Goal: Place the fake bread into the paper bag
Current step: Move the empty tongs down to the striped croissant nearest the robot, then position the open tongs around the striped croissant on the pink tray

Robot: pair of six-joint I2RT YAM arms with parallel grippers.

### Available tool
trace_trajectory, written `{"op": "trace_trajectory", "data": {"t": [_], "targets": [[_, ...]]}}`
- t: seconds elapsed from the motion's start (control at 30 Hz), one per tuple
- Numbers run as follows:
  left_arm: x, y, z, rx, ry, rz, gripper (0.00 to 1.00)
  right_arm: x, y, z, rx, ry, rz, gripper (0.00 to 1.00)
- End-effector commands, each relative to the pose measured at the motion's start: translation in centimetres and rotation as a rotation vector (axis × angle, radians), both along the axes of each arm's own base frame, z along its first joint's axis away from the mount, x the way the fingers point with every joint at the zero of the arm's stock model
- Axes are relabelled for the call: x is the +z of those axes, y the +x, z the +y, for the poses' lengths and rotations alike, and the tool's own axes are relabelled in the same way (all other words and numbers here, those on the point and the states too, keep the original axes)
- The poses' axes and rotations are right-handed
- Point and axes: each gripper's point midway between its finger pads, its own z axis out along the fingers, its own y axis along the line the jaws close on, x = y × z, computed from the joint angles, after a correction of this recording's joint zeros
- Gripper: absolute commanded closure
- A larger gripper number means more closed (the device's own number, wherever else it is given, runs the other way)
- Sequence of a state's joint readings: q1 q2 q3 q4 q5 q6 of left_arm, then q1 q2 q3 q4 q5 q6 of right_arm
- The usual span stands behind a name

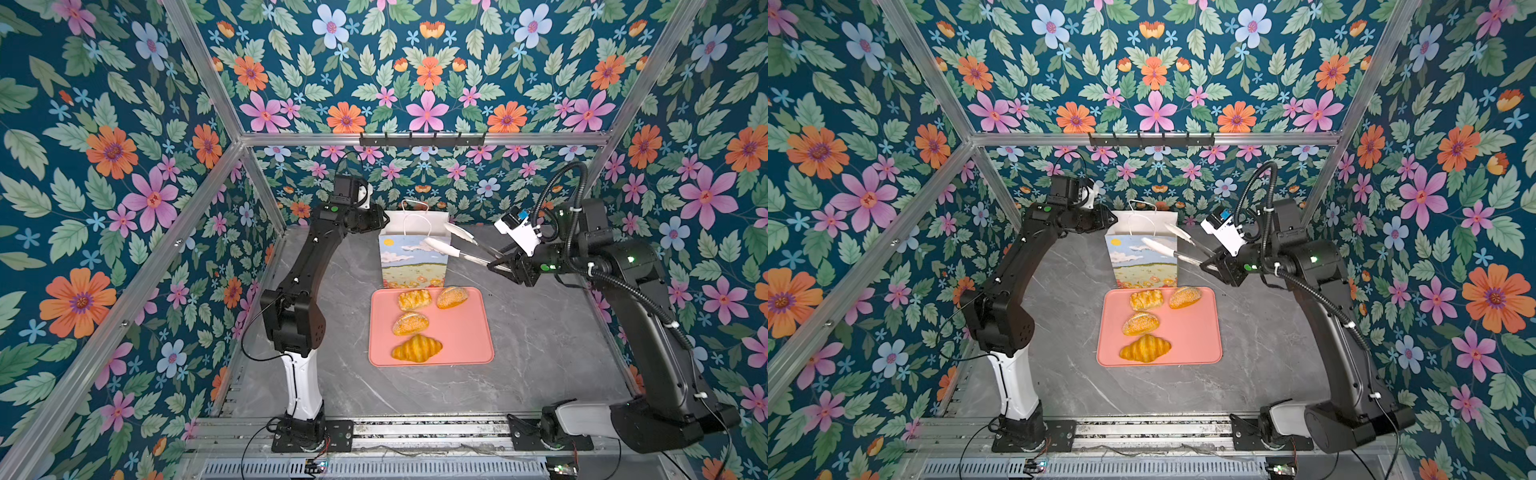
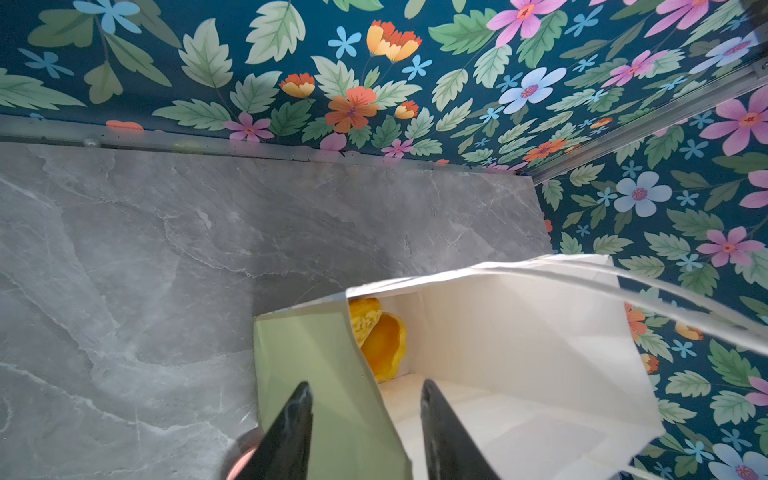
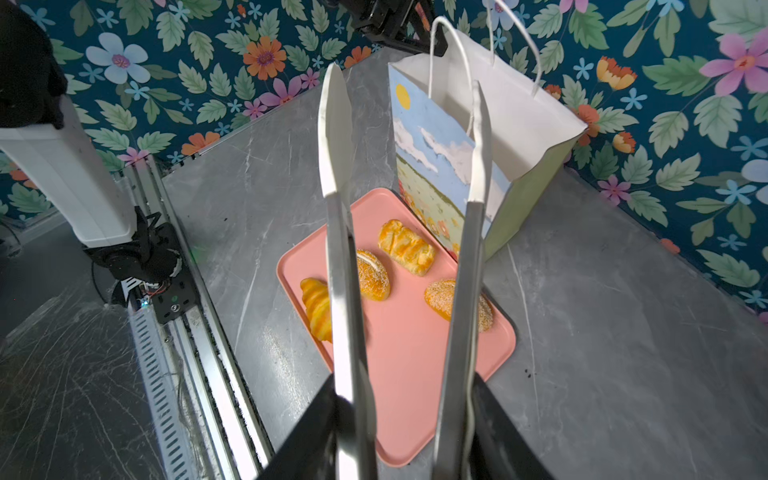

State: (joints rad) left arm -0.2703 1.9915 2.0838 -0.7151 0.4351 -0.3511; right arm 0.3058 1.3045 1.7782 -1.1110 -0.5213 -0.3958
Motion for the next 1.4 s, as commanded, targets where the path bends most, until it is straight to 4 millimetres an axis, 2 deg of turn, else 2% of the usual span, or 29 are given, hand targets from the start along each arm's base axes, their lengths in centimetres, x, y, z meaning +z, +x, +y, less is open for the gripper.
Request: {"op": "trace_trajectory", "data": {"t": [0.0, 0.13, 0.37, 0.5, 0.6, 0.8, 0.97, 1.07, 1.37], "targets": [[0.4, -0.3, 0.2, -0.010, 0.013, -0.016, 0.55, -0.9, -0.7, 1.1, -0.020, 0.002, -0.021, 0.54], [0.2, -0.4, 0.3, -0.013, 0.025, -0.015, 0.55, -3.3, -3.5, 2.3, 0.011, -0.010, 0.073, 0.54], [0.0, -0.8, 0.4, -0.022, 0.029, -0.017, 0.55, -6.4, -6.1, 2.1, -0.004, -0.008, 0.163, 0.55], [-0.1, -1.0, 0.3, -0.025, 0.023, -0.023, 0.55, -8.6, -8.2, 3.9, 0.076, -0.033, 0.220, 0.53], [-0.4, -1.2, 0.3, -0.027, 0.022, -0.015, 0.55, -10.5, -9.1, 5.0, 0.113, -0.115, 0.243, 0.54], [-0.3, -1.4, 0.3, -0.030, 0.019, -0.021, 0.55, -14.1, -9.6, 5.5, 0.151, -0.292, 0.255, 0.54], [-0.1, -1.3, 0.2, -0.038, 0.015, -0.032, 0.55, -14.9, -9.7, 5.6, 0.180, -0.341, 0.237, 0.54], [-0.2, -1.1, 0.2, -0.041, 0.017, -0.031, 0.55, -15.8, -9.3, 5.2, 0.183, -0.396, 0.220, 0.54], [-0.8, -1.4, 0.3, -0.041, 0.027, -0.022, 0.55, -20.3, -9.4, 3.7, 0.249, -0.638, 0.277, 0.52]]}}
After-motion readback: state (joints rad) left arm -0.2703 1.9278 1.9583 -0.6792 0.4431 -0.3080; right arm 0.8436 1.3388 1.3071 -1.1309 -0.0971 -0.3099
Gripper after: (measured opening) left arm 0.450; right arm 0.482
